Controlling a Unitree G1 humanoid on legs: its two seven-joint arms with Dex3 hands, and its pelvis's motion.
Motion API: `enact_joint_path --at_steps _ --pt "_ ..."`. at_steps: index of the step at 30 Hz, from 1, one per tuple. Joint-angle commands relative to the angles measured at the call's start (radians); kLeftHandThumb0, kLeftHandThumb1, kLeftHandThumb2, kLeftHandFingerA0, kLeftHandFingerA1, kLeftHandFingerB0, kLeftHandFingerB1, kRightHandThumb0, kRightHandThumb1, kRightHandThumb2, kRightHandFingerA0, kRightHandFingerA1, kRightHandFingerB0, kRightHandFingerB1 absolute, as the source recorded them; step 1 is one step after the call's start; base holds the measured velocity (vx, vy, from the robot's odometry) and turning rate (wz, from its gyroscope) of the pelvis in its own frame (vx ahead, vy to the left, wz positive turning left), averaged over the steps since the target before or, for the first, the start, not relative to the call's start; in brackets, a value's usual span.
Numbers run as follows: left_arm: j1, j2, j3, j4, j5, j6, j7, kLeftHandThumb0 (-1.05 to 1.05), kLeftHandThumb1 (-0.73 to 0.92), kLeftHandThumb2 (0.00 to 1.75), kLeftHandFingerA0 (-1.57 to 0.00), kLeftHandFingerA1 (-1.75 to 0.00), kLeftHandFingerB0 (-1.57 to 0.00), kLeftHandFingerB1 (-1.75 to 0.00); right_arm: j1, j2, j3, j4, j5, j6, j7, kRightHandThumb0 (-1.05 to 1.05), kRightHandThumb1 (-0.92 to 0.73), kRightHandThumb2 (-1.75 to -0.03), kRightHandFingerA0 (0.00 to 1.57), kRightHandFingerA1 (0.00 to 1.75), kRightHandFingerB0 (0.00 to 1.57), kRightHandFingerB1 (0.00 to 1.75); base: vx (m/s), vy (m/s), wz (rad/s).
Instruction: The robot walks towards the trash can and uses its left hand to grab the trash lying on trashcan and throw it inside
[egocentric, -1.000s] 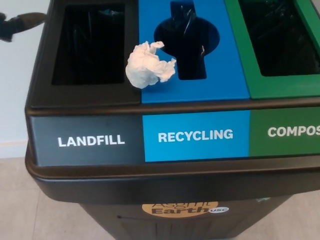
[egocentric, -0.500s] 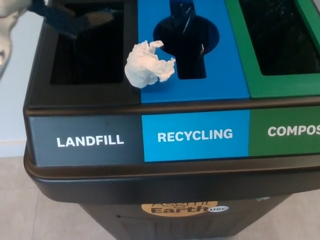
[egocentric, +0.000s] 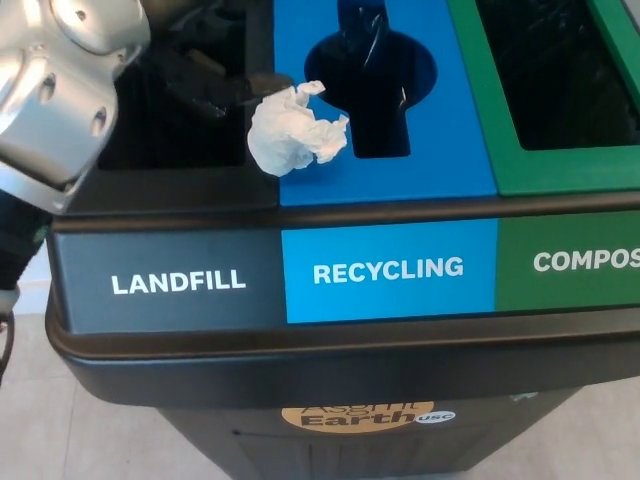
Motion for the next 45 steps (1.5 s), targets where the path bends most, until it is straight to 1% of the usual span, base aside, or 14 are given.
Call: enact_joint_path --at_steps 1,2,11,21,24,29,30,38,39,40,41,42,43,45 --pt "-0.026 0.018 -0.047 0.021 0.046 0.042 -0.064 -0.88 0.5 0.95 -0.04 -0.35 -0.05 0.0 -0.001 -0.019 -0.002 0.014 -0.002 -0.009 -0.012 -0.59 -0.61 -0.59 0.18 0.46 0.25 0.35 0.0 0.0 0.0" --pt "-0.026 0.016 -0.057 0.026 0.05 0.044 -0.07 -0.88 0.48 0.94 -0.03 -0.25 -0.02 -0.02 -0.001 -0.02 -0.001 0.016 -0.005 -0.009 -0.014 -0.59 -0.6 -0.58 0.18 0.47 0.25 0.35 0.0 0.0 0.0" --pt "-0.052 -0.027 -0.154 0.11 0.103 0.035 -0.087 -0.91 0.49 0.95 0.0 -0.12 0.0 -0.01 0.002 -0.021 0.009 0.025 -0.014 -0.019 -0.028 -0.56 -0.6 -0.58 0.18 0.46 0.27 0.34 0.0 0.0 0.0" --pt "-0.081 -0.087 -0.185 0.182 0.129 0.038 -0.092 -0.88 0.47 0.93 0.0 -0.18 0.0 -0.03 0.012 -0.027 0.008 0.01 -0.013 -0.031 -0.036 -0.57 -0.61 -0.59 0.2 0.48 0.29 0.36 0.0 0.0 0.0" --pt "-0.119 -0.16 -0.17 0.211 0.138 0.044 -0.054 -0.92 0.5 0.93 0.0 -0.15 0.0 -0.01 0.008 -0.023 0.008 0.018 -0.01 -0.036 -0.034 -0.56 -0.61 -0.59 0.2 0.48 0.29 0.34 0.0 0.0 0.0" --pt "-0.137 -0.187 -0.201 0.225 0.184 0.041 -0.046 -0.92 0.49 0.96 0.0 -0.11 0.0 -0.01 0.004 -0.024 0.022 0.026 -0.031 -0.037 -0.06 -0.54 -0.61 -0.59 0.21 0.48 0.3 0.35 0.0 0.0 0.0" --pt "-0.135 -0.204 -0.209 0.233 0.197 0.031 -0.031 -0.92 0.49 0.96 0.0 -0.13 0.0 -0.01 0.006 -0.025 0.024 0.023 -0.031 -0.038 -0.058 -0.59 -0.61 -0.58 0.2 0.48 0.3 0.34 0.0 0.0 0.0" --pt "-0.117 -0.246 -0.259 0.246 0.27 0.001 0.031 -0.95 0.52 0.96 0.0 -0.18 0.0 0.0 0.011 -0.021 0.024 0.017 -0.027 -0.043 -0.06 -0.57 -0.61 -0.58 0.21 0.49 0.31 0.35 0.0 0.0 0.0" --pt "-0.114 -0.24 -0.287 0.249 0.29 -0.014 0.027 -1.02 0.49 0.68 0.0 -0.02 0.0 -0.03 0.012 -0.021 0.022 0.016 -0.025 -0.044 -0.056 -0.56 -0.61 -0.59 0.21 0.46 0.31 0.34 0.0 0.0 0.0" --pt "-0.11 -0.232 -0.322 0.253 0.317 -0.033 0.024 -1.02 0.49 0.68 0.0 -0.02 0.0 -0.03 0.013 -0.021 0.021 0.014 -0.022 -0.044 -0.052 -0.56 -0.61 -0.59 0.21 0.46 0.31 0.34 0.0 0.0 0.0" --pt "-0.106 -0.227 -0.335 0.25 0.327 -0.04 0.024 -0.98 0.53 0.58 0.0 -0.11 0.0 -0.05 0.013 -0.022 0.021 0.011 -0.022 -0.042 -0.051 -0.56 -0.61 -0.59 0.2 0.46 0.31 0.35 0.0 0.0 0.0" --pt "-0.104 -0.224 -0.339 0.247 0.331 -0.042 0.024 -0.98 0.53 0.58 0.0 -0.11 0.0 -0.05 0.014 -0.022 0.021 0.009 -0.022 -0.04 -0.051 -0.56 -0.61 -0.59 0.2 0.46 0.31 0.35 0.0 0.0 0.0" --pt "-0.098 -0.208 -0.382 0.244 0.363 -0.069 0.019 -0.84 0.47 0.94 0.0 -0.32 0.0 0.0 0.013 -0.021 0.023 0.011 -0.027 -0.043 -0.057 -0.59 -0.6 -0.58 0.21 0.49 0.3 0.35 0.0 0.0 0.0" --pt "-0.093 -0.192 -0.43 0.243 0.399 -0.101 0.011 -0.84 0.47 0.94 0.0 -0.32 0.0 0.0 0.011 -0.021 0.025 0.016 -0.031 -0.049 -0.064 -0.59 -0.6 -0.58 0.21 0.49 0.3 0.35 0.0 0.0 0.0"
